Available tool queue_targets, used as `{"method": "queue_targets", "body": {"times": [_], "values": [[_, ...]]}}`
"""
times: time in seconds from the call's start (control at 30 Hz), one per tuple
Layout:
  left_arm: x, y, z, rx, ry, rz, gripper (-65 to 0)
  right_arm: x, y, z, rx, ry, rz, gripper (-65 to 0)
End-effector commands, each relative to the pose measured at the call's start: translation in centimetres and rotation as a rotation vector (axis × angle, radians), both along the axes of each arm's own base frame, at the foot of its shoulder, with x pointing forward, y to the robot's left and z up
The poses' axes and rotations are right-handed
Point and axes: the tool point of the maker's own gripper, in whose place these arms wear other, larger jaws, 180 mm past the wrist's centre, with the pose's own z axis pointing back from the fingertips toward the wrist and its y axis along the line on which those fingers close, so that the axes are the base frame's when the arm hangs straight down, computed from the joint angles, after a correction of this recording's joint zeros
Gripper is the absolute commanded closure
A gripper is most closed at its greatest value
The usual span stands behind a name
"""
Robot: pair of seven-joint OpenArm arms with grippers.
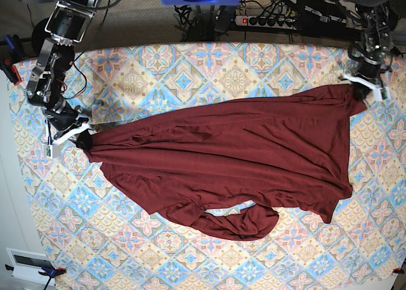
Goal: Layout the t-shirt on the table in an organized manner, then fold the t-shirt properly
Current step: 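Hold the shirt edge with both grippers and stretch it taut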
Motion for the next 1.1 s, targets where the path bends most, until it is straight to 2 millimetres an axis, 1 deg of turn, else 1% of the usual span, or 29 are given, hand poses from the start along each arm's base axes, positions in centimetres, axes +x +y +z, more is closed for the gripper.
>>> {"method": "queue_targets", "body": {"times": [0.0,0.1,0.13,0.17,0.23,0.27,0.33,0.4,0.43,0.53,0.63,0.7,0.77,0.8,0.87,0.9,0.93,0.97,1.0,1.07], "values": [[0.6,0.5,0.7,0.017,0.0,-0.02,0.0,1.0,-0.7,1.9,-0.015,-0.061,-0.003,0.0],[-0.3,0.2,-0.7,0.007,0.141,-0.066,0.0,1.0,-0.6,1.8,-0.015,-0.059,-0.003,0.0],[-0.1,0.0,-0.9,-0.002,0.172,-0.073,0.0,1.0,-0.6,1.8,-0.014,-0.059,-0.001,0.0],[0.5,-0.4,-0.6,-0.007,0.182,-0.086,0.0,1.0,-0.6,1.8,-0.014,-0.059,-0.001,0.0],[1.1,-1.2,0.0,-0.013,0.193,-0.113,0.0,1.0,-0.6,1.8,-0.014,-0.059,-0.001,0.0],[1.5,-1.9,0.6,-0.013,0.182,-0.147,0.0,1.0,-0.6,1.8,-0.014,-0.059,-0.001,0.0],[2.4,-3.1,2.5,-0.003,0.131,-0.21,0.0,1.0,-0.5,1.8,-0.014,-0.057,0.001,0.0],[2.4,-2.7,5.0,0.024,0.073,-0.216,0.0,1.0,-0.5,1.8,-0.014,-0.057,0.001,0.0],[2.5,-2.8,6.3,0.032,0.039,-0.225,0.0,1.0,-0.5,1.8,-0.014,-0.057,0.001,0.0],[3.3,-5.5,9.2,0.003,-0.051,-0.285,0.0,1.0,-0.5,1.8,-0.014,-0.058,0.0,0.0],[3.4,-6.2,12.0,-0.008,-0.125,-0.297,0.0,1.0,-0.6,1.8,-0.015,-0.059,0.0,0.0],[3.4,-6.5,12.7,-0.031,-0.148,-0.296,0.0,1.0,-0.6,1.8,-0.015,-0.059,0.0,0.0],[3.5,-6.6,12.6,-0.046,-0.147,-0.295,0.0,1.0,-0.6,1.9,-0.015,-0.06,-0.001,0.0],[3.4,-6.9,11.9,-0.056,-0.12,-0.3,0.0,1.0,-0.6,1.9,-0.015,-0.06,-0.001,0.0],[3.1,-6.7,10.4,-0.079,-0.067,-0.293,0.0,1.0,-0.6,1.9,-0.015,-0.06,-0.001,0.0],[3.2,-6.2,9.9,-0.081,-0.052,-0.28,0.0,1.0,-0.6,1.9,-0.015,-0.06,-0.001,0.0],[3.0,-5.6,9.0,-0.09,-0.026,-0.259,0.0,1.0,-0.6,1.9,-0.015,-0.06,-0.001,0.0],[2.8,-4.8,7.9,-0.102,0.006,-0.234,0.0,1.0,-0.6,1.9,-0.015,-0.06,-0.001,0.0],[2.1,-3.9,6.3,-0.12,0.058,-0.201,0.0,1.0,-0.6,1.9,-0.015,-0.06,-0.001,0.0],[1.3,-2.5,4.0,-0.154,0.128,-0.148,0.0,1.0,-0.5,1.8,-0.015,-0.06,0.001,0.0]]}}
